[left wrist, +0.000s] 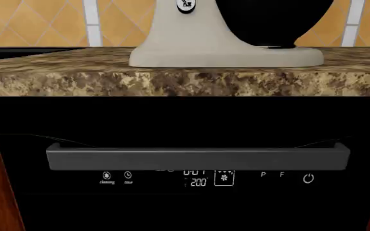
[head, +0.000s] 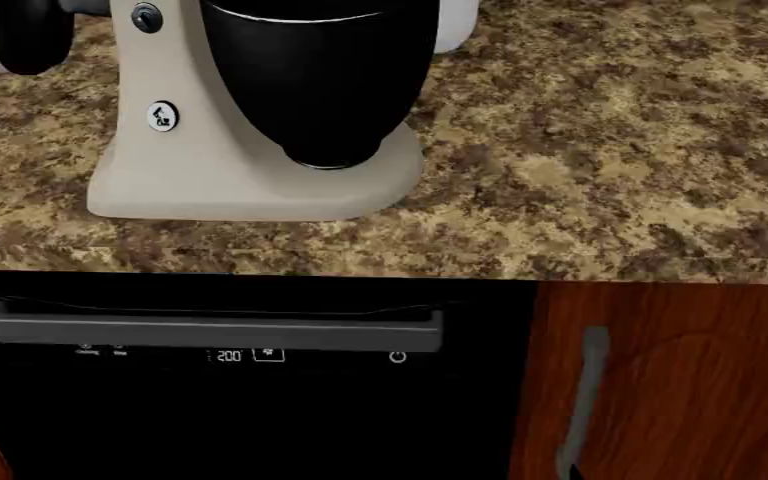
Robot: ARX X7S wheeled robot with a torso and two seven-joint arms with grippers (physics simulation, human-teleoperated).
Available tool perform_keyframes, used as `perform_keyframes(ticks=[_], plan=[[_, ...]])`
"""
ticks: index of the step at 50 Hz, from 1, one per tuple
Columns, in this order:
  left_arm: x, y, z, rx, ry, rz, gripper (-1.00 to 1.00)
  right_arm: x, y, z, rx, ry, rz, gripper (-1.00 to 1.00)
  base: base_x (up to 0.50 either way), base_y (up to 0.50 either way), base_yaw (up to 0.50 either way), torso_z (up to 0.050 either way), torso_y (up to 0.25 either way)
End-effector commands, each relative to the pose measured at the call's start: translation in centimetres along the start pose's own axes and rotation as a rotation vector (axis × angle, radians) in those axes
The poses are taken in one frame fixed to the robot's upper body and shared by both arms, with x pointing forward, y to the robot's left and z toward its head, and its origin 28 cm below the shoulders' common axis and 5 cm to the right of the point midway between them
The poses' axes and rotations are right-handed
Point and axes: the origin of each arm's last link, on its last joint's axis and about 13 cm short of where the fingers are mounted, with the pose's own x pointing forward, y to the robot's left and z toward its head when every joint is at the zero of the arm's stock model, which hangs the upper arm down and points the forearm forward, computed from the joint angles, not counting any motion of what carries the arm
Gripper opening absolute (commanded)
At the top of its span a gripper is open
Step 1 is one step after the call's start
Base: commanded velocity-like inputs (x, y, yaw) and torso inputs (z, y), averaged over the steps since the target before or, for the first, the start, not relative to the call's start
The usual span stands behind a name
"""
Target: Close the stand mixer head.
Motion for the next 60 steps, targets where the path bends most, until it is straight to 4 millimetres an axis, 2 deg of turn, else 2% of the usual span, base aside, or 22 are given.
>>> perform_keyframes(ticks=[1,15,16,17,18,19,20,22,23,31,32,33,34,36,37,40,42,44,47,53,56,60], plan=[[0.0,0.0,0.0,0.0,0.0,0.0,1.0,0.0,-0.2,0.0,0.0,0.0,0.0,1.0,0.0,0.0,0.0,0.0,0.0],[0.2,0.1,0.2,-0.019,-0.07,-0.012,1.0,0.3,-0.1,0.2,0.018,-0.026,-0.004,1.0,0.0,0.0,0.0,0.007,0.0],[1.2,2.5,-0.6,0.02,0.021,0.119,1.0,1.0,-1.6,0.1,0.146,0.011,-0.054,1.0,0.0,0.0,0.0,0.0,0.0],[0.0,0.0,0.0,0.0,0.0,0.0,1.0,0.0,0.0,0.0,0.0,0.0,0.0,1.0,0.0,0.0,0.0,0.0,0.0],[0.3,0.1,0.0,-0.054,0.005,0.064,1.0,0.0,0.0,0.0,0.001,0.002,-0.002,1.0,0.0,0.0,0.0,0.0,0.0],[0.3,0.1,0.2,-0.056,0.014,0.054,1.0,0.1,0.0,0.0,0.0,0.005,-0.004,1.0,0.0,0.0,0.0,0.0,0.0],[0.2,0.0,0.9,-0.125,0.015,-0.093,1.0,0.1,0.1,0.0,-0.001,0.011,-0.01,1.0,0.0,0.0,0.0,-0.018,0.0],[0.5,0.2,0.2,-0.064,0.029,-0.072,1.0,0.2,0.1,0.0,-0.004,0.012,-0.013,1.0,0.0,0.0,0.0,-0.01,0.0],[0.3,0.1,0.4,-0.132,0.044,-0.116,1.0,0.2,0.1,0.0,-0.006,0.012,-0.011,1.0,0.0,0.0,0.0,-0.011,0.0],[-0.1,0.0,0.6,-0.102,-0.062,-0.168,1.0,0.2,0.1,0.0,0.003,0.011,-0.006,1.0,0.0,0.0,0.0,-0.012,0.0],[0.0,0.2,0.6,0.004,-0.125,-0.114,1.0,0.3,0.0,0.5,-0.017,-0.011,-0.004,1.0,0.0,0.0,0.0,0.05,0.0],[0.1,0.1,0.7,0.016,-0.127,-0.112,1.0,0.3,0.0,0.9,-0.024,-0.027,-0.02,1.0,0.0,0.0,0.0,0.05,0.0],[0.1,0.2,1.6,-0.003,-0.157,-0.135,1.0,0.3,-0.1,2.6,-0.004,-0.073,-0.001,1.0,0.0,0.0,0.0,0.05,0.0],[0.3,0.1,4.6,0.04,-0.266,-0.116,1.0,0.4,-0.3,6.3,-0.025,-0.143,0.001,1.0,0.0,0.0,0.0,0.05,0.0],[0.3,0.0,5.4,0.024,-0.278,-0.124,1.0,0.5,-0.4,7.0,-0.023,-0.15,0.0,1.0,0.0,0.0,0.0,0.05,0.0],[1.2,0.2,10.4,-0.007,-0.419,-0.077,1.0,0.9,-0.6,11.6,-0.011,-0.272,0.01,1.0,0.0,0.0,0.0,0.05,0.0],[1.5,0.5,12.2,-0.007,-0.469,-0.059,1.0,1.0,-0.8,13.3,0.006,-0.318,0.007,1.0,0.0,0.0,0.0,0.05,0.0],[1.8,0.8,13.7,-0.027,-0.51,-0.046,1.0,0.6,-0.8,15.9,0.008,-0.391,0.01,1.0,0.0,0.0,0.0,0.05,0.0],[1.6,1.0,15.4,-0.037,-0.557,-0.035,1.0,0.2,-1.0,17.0,0.003,-0.422,0.009,1.0,0.0,0.0,0.0,0.05,0.0],[1.3,1.3,15.1,-0.025,-0.577,-0.034,1.0,-0.5,-1.5,16.8,-0.001,-0.426,-0.003,1.0,0.0,0.0,0.0,0.05,0.0],[1.5,1.4,14.6,-0.006,-0.582,-0.03,1.0,-0.2,-1.1,16.8,-0.032,-0.42,0.016,1.0,0.0,0.0,0.0,0.05,0.0],[1.4,1.6,15.0,-0.02,-0.583,-0.024,1.0,-0.1,-0.7,16.6,-0.074,-0.413,0.019,1.0,0.05,0.37,0.0,0.05,0.0]])
